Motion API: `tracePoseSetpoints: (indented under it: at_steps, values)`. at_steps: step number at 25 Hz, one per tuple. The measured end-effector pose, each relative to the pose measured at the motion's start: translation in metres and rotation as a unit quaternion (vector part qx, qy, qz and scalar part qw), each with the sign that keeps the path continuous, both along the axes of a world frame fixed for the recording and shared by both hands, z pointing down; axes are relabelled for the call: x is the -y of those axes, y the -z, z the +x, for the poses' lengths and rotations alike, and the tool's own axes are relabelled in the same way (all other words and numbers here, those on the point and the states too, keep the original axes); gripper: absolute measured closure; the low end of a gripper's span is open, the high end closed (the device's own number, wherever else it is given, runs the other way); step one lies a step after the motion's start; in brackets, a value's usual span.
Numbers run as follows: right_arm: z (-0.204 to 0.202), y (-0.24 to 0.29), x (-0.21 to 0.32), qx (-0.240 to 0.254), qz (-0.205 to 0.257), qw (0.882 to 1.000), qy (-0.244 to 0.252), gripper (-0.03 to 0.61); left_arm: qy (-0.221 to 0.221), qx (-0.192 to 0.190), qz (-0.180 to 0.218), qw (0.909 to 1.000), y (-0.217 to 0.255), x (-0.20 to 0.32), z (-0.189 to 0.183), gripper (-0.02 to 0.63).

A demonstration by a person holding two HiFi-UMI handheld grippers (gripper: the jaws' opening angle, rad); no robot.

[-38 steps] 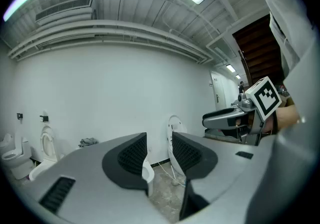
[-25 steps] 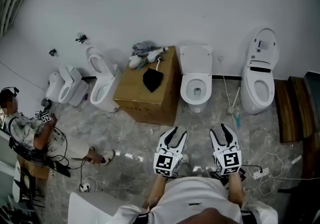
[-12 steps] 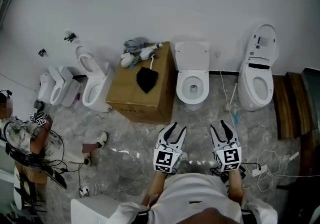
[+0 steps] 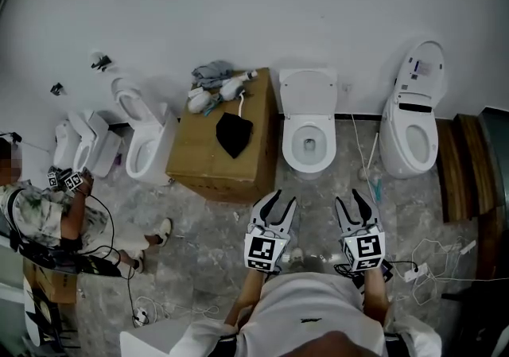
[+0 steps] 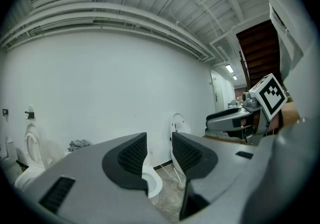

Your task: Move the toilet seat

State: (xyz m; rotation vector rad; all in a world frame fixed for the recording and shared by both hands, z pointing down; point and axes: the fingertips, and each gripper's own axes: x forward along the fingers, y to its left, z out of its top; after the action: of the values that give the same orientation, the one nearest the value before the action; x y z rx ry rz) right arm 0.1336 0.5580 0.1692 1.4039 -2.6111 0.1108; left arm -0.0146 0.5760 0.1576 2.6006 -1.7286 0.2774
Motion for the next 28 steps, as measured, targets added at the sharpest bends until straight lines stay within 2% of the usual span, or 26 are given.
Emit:
tracePoseSetpoints:
  at_steps: [10, 20, 28]
  values:
    - [-0.043, -0.003, 0.042, -0.007, -0.002, 1.0, -0.022, 0.377, -0.021, -0.014, 0.002, 0.9997, -0.005, 0.051, -0.04, 0.448]
    - [-0.056, -0.008, 0.066, -0.009, -0.004, 0.999, -0.033, 0.377, -0.024, -0.018, -0.002, 0.9996, -0.014, 0.079, -0.057, 0.448]
    - [-0.05, -0.014, 0.103, -0.011, -0.009, 0.999, -0.03, 0.377, -0.023, -0.015, -0.005, 0.9996, -0.018, 0.117, -0.051, 0.448]
